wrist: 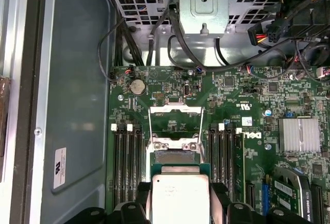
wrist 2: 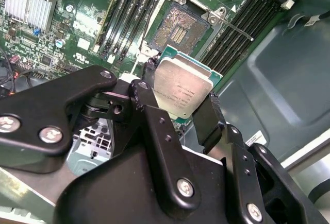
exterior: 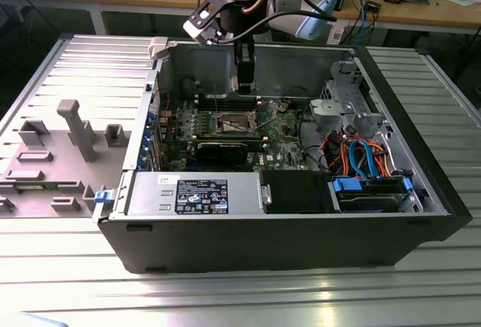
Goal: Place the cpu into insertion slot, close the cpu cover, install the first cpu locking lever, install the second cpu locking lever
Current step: 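Place the cpu into insertion slot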
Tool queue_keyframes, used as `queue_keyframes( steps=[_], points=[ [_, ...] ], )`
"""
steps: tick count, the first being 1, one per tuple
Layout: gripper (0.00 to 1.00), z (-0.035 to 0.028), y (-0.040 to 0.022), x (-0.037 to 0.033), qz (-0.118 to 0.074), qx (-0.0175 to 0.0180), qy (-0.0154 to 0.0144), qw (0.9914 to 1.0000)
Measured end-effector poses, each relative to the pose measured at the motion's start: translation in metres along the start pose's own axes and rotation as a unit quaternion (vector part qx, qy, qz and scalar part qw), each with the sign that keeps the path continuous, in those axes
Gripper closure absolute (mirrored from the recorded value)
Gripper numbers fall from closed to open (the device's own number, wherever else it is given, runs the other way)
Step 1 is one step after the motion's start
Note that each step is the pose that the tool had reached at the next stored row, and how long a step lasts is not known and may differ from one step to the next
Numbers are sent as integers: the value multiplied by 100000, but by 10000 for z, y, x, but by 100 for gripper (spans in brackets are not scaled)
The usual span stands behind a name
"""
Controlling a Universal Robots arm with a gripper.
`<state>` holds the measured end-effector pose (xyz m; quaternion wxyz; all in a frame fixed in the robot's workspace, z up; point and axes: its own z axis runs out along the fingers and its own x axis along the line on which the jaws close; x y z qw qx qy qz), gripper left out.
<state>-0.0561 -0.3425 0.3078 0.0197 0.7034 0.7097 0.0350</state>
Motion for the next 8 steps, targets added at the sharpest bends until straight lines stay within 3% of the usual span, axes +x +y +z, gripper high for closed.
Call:
queue_keyframes(
  steps=[8],
  points=[
    [46,7,-1,0,1,-1,1,100000]
  ],
)
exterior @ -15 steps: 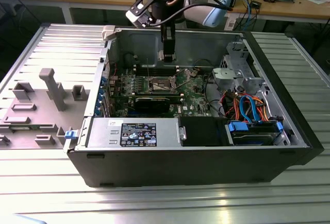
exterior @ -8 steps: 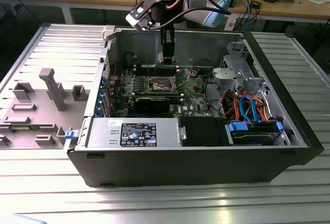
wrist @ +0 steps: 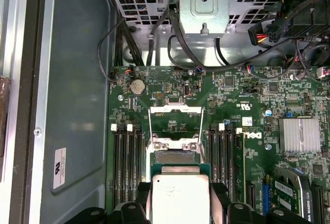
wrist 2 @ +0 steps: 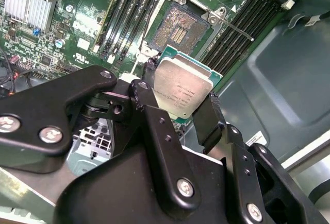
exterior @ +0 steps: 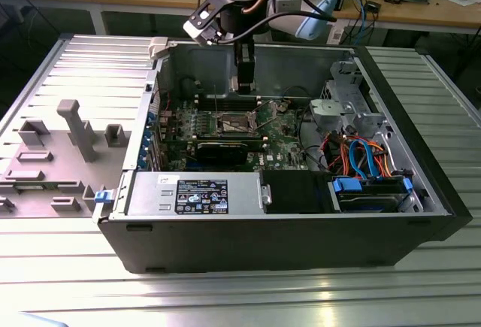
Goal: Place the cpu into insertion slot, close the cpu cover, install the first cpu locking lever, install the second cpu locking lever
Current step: 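Place the cpu into insertion slot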
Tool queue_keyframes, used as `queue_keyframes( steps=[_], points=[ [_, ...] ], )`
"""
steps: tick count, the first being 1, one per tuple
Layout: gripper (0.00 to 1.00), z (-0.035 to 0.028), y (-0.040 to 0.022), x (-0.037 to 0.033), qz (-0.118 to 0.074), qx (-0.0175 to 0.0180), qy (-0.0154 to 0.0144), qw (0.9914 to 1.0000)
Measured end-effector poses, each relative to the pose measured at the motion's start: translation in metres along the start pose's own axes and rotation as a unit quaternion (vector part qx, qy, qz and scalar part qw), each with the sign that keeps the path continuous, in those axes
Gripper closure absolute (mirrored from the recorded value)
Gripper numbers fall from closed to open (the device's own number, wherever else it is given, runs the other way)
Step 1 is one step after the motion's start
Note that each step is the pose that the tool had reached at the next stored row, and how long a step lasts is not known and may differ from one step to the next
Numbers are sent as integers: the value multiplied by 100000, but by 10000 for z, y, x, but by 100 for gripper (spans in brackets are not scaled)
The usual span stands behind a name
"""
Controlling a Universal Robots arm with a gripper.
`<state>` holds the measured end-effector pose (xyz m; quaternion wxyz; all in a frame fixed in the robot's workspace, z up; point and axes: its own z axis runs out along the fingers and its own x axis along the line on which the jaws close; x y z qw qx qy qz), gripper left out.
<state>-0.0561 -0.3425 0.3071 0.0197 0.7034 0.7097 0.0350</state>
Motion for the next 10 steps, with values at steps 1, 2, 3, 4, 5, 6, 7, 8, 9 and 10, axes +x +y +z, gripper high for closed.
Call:
queue_keyframes(
  steps=[1,2,3,4,5,6,7,8,9,10],
  points=[
    [46,0,0,0,3,4,-1,100000],
    [46,1,0,0,3,6,-1,100000],
    [46,1,0,0,5,10,-2,100000],
    [46,7,-1,0,6,26,15,100000],
    [46,18,-2,0,3,40,1,100000],
    [46,33,-2,-1,0,37,9,100000],
    [46,51,-4,-1,2,37,5,100000],
    [46,64,-5,-1,2,39,1,100000],
    [46,74,-6,-1,0,40,2,100000],
    [46,85,-6,-2,0,42,0,100000]
  ],
)
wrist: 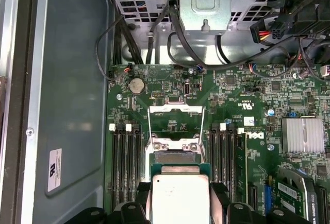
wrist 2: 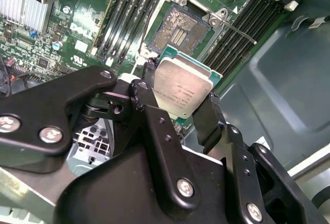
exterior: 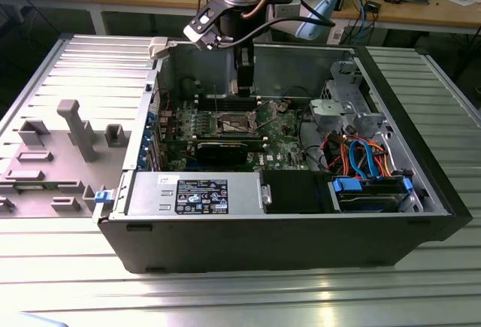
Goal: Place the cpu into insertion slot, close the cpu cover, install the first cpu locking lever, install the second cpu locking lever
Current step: 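Place the cpu into insertion slot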
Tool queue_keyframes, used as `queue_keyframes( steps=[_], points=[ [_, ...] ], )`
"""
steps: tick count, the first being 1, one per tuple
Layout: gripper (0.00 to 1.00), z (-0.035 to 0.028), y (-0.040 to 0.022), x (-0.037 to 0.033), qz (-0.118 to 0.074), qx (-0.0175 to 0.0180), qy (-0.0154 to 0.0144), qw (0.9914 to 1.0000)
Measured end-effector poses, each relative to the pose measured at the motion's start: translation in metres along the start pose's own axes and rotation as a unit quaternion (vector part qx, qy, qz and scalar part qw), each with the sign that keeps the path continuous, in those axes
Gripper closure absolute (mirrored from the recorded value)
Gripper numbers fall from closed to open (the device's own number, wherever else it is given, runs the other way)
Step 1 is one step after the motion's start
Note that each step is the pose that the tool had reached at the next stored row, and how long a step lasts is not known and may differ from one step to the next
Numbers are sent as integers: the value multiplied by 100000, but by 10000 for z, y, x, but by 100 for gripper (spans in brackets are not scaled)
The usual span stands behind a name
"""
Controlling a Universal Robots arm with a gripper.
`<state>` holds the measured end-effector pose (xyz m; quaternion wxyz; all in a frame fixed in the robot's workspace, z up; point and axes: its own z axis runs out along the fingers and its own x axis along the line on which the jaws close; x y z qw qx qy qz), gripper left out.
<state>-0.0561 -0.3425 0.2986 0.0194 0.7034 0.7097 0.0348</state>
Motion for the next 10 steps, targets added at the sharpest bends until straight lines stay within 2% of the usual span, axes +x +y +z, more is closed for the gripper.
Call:
queue_keyframes(
  steps=[10],
  points=[
    [46,19,-2,0,9,45,80,100000]
  ],
)
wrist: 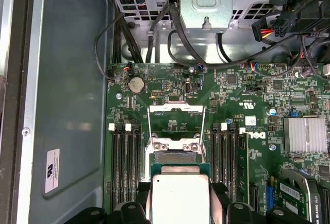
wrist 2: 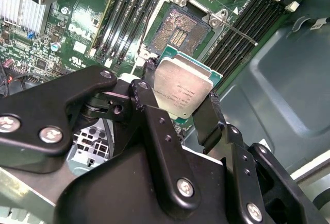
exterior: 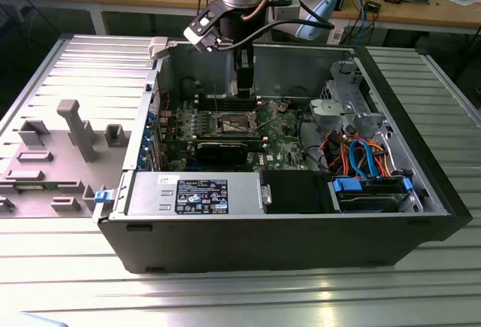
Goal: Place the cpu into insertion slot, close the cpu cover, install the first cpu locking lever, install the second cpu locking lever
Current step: 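Place the cpu into insertion slot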
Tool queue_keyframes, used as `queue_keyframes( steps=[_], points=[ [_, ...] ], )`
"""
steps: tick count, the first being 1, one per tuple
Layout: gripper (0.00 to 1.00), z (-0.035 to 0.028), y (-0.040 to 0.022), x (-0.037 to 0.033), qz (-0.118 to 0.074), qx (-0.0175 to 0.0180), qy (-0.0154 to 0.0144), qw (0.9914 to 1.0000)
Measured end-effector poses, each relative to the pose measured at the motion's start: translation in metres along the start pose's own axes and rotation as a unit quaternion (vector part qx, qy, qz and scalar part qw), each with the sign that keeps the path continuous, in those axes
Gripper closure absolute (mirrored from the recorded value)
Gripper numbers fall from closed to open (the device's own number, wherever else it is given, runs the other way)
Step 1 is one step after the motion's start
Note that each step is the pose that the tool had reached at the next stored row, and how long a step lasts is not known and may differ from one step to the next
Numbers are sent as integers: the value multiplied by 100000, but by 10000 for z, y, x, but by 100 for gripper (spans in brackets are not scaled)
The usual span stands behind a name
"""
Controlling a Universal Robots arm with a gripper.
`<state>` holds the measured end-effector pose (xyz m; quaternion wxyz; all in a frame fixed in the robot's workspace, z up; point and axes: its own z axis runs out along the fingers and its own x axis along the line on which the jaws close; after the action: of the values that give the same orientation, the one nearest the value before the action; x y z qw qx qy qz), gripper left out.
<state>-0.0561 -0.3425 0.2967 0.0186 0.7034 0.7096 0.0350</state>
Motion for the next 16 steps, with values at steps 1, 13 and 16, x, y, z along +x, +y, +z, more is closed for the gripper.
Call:
queue_keyframes(
  steps=[1,13,16],
  points=[
    [46,0,0,0,0,-1,8,100000],
    [46,29,-2,-1,-1,7,21,100000],
    [46,82,-6,-2,-14,10,24,100000]
  ],
)
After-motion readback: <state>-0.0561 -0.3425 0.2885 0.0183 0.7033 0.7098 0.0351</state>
